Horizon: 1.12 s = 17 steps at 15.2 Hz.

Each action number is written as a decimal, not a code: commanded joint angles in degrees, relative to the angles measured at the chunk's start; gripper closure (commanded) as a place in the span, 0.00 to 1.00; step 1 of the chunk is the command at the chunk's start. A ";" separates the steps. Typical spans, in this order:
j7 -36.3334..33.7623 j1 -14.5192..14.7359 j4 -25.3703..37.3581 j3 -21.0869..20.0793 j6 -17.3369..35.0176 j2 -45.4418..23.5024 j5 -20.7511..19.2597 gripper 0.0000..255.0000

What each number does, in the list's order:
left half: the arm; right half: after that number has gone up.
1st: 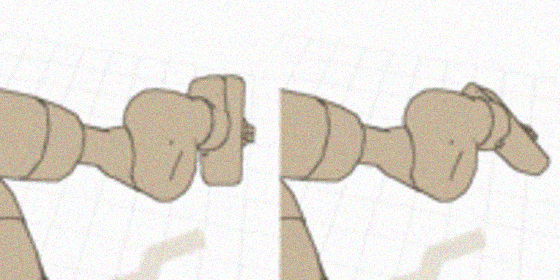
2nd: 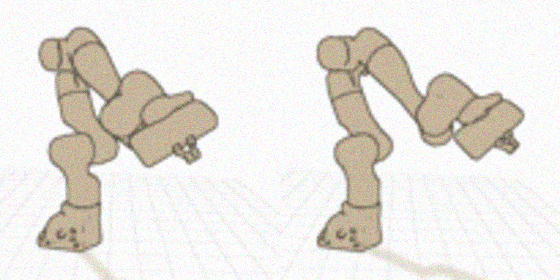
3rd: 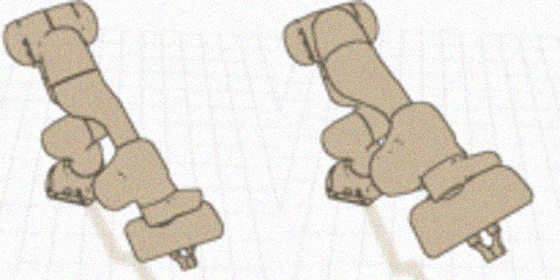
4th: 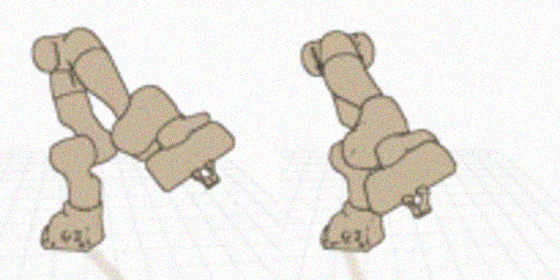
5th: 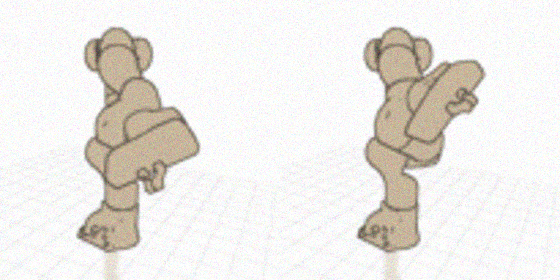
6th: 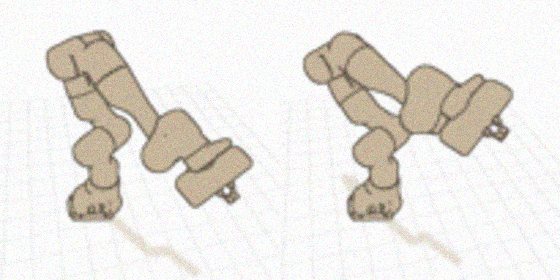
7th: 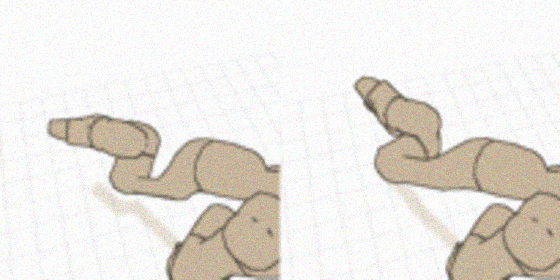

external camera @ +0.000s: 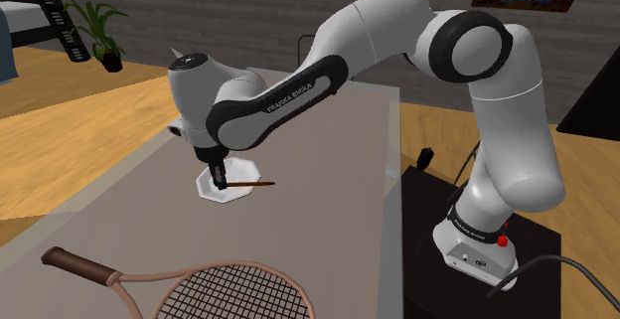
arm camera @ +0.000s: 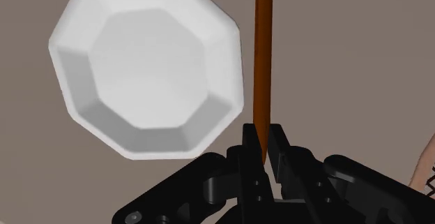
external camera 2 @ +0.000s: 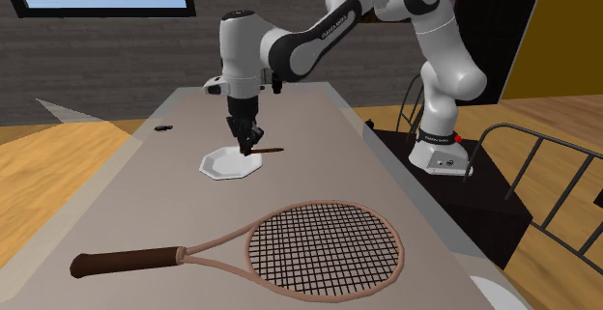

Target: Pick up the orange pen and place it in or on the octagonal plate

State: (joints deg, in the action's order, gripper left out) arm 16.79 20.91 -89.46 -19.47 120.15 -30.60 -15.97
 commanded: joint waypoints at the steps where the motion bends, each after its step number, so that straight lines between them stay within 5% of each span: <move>1: 1.71 0.03 6.43 0.68 -2.50 -3.83 -0.41 1.00; 6: 6.57 0.92 27.01 2.39 -10.79 -15.57 -1.10 1.00; 8: 9.36 2.36 41.87 3.33 -16.99 -23.73 -1.35 1.00; 17: 8.42 1.69 36.43 3.58 -10.83 -24.63 -1.81 1.00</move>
State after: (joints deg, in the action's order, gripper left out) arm 25.24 22.59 -53.05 -15.97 108.83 -54.72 -17.70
